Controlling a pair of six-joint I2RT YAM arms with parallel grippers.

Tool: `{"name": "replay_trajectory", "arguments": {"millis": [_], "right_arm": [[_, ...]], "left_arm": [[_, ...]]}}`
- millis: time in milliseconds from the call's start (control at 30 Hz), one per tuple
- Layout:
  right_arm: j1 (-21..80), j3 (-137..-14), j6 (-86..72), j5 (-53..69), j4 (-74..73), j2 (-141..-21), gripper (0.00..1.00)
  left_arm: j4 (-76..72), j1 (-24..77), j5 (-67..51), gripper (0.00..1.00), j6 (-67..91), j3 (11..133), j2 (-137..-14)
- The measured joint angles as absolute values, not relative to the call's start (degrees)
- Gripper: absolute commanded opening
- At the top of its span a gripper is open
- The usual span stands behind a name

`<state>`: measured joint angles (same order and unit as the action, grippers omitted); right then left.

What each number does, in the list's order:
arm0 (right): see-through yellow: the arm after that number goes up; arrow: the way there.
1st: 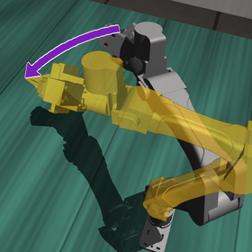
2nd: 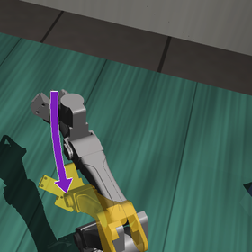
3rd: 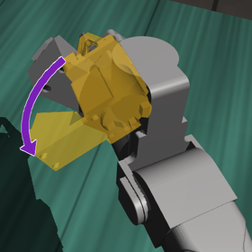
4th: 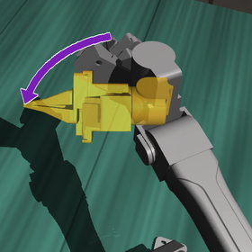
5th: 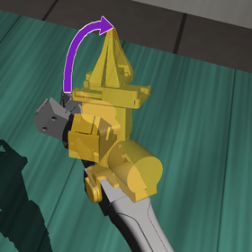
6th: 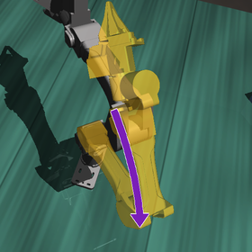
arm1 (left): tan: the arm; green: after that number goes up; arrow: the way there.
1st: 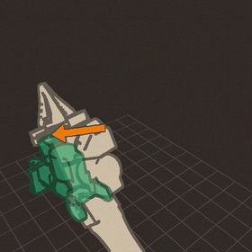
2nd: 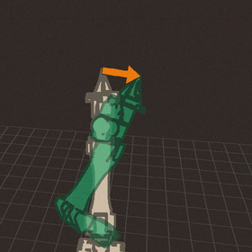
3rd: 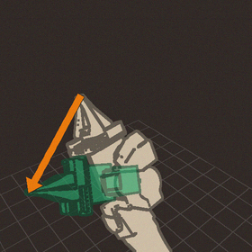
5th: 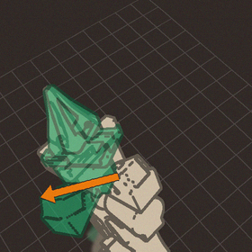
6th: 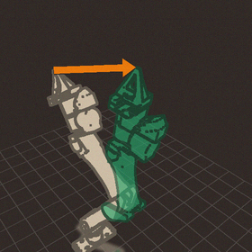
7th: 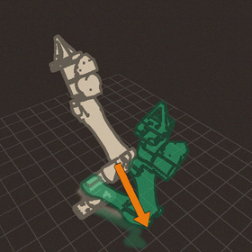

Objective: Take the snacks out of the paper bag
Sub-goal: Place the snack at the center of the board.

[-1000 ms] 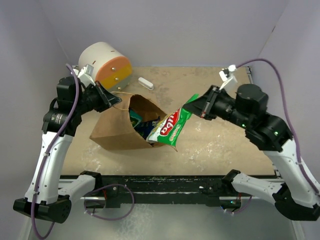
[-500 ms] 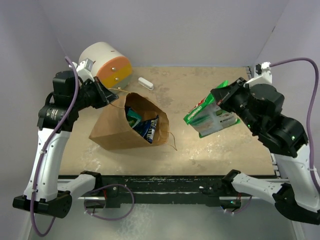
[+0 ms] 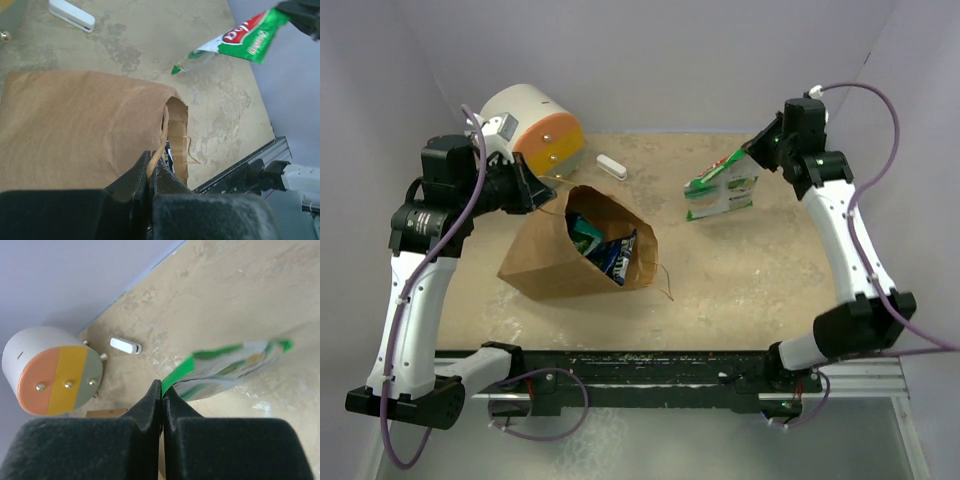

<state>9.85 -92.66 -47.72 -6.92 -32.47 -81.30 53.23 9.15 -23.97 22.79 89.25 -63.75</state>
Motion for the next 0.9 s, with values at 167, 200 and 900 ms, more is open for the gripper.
{"name": "replay_trajectory", "arguments": {"millis": [167,200,900], "right_arm": [[3.3,-93.9,-50.4,3.1,-27.0,-91.5,0.0],[2.1,-95.2,-51.0,4.5,-26.2,-93.7,0.0],[-22.1,-64.1,-43.4,15.3,-28.8,-74.3,0.0]], "left_arm": [[53.8,9.1,-25.6,0.0,20.5,89.3,-63.5],[53.8,9.1,-25.7,0.0,20.3,89.3,-63.5],[51.5,11.3,-31.3,0.0,20.6,86.0,-62.9]]}}
